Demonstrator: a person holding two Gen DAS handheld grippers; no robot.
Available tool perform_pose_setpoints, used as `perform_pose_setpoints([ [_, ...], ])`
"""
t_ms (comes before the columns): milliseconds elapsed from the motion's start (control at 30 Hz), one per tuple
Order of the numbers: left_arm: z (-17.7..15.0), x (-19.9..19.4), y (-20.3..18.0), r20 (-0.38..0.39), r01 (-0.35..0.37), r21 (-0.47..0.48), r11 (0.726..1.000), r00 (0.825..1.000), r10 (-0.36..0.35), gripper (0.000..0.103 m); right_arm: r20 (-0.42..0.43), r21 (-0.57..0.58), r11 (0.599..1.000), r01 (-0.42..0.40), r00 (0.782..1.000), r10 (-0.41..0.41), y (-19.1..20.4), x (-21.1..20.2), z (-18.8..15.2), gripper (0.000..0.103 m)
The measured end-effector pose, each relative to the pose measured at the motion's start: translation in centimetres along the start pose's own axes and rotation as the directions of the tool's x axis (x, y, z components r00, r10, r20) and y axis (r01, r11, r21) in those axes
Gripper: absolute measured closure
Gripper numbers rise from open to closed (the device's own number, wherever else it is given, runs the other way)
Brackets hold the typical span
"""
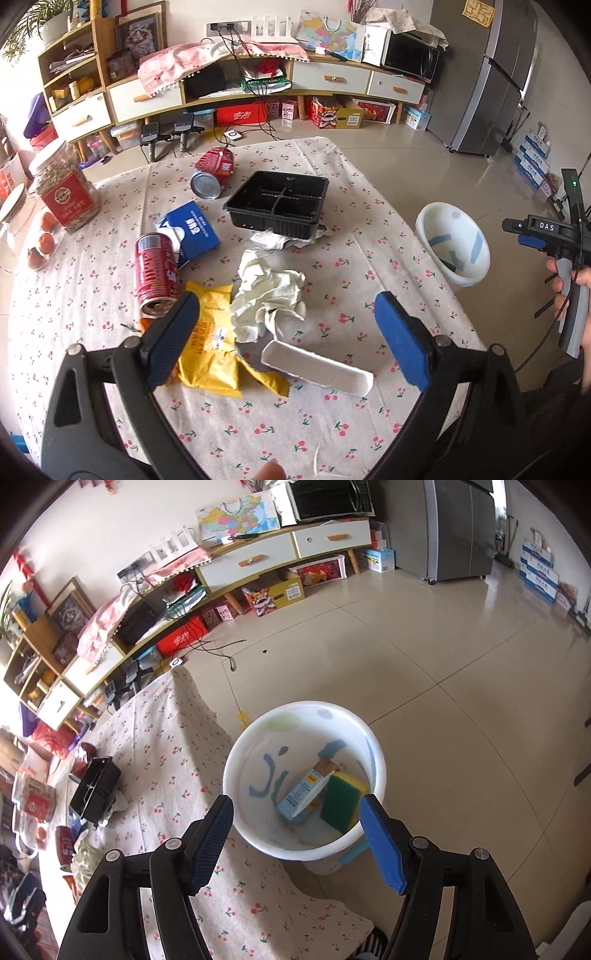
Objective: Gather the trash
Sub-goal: 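Move the left tool to the red can and close on it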
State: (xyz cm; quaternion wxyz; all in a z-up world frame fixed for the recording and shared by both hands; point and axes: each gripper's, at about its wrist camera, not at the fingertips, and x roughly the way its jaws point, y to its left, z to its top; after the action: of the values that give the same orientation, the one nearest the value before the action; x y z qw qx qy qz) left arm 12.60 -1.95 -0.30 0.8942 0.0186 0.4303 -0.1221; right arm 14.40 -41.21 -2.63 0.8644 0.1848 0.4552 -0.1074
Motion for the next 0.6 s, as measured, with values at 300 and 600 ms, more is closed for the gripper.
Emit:
perform_pose_setpoints([
  [300,-1.3,-0.1,4.0,-0.042,-0.070,-0.021,0.997,0.997,0.069,0.008,0.022,-0.098,0.995,0.003,1.000,-0.001,4.2,-0.9,-0.9,0.023],
  [600,-1.8,0.9,7.9,-0.131,-0.120,-0.058,0.991,0.985,0.112,0.008,0.000,-0.223,0.975,-0.008,1.000,0.008,9.9,-1.0,-2.6,0.019],
])
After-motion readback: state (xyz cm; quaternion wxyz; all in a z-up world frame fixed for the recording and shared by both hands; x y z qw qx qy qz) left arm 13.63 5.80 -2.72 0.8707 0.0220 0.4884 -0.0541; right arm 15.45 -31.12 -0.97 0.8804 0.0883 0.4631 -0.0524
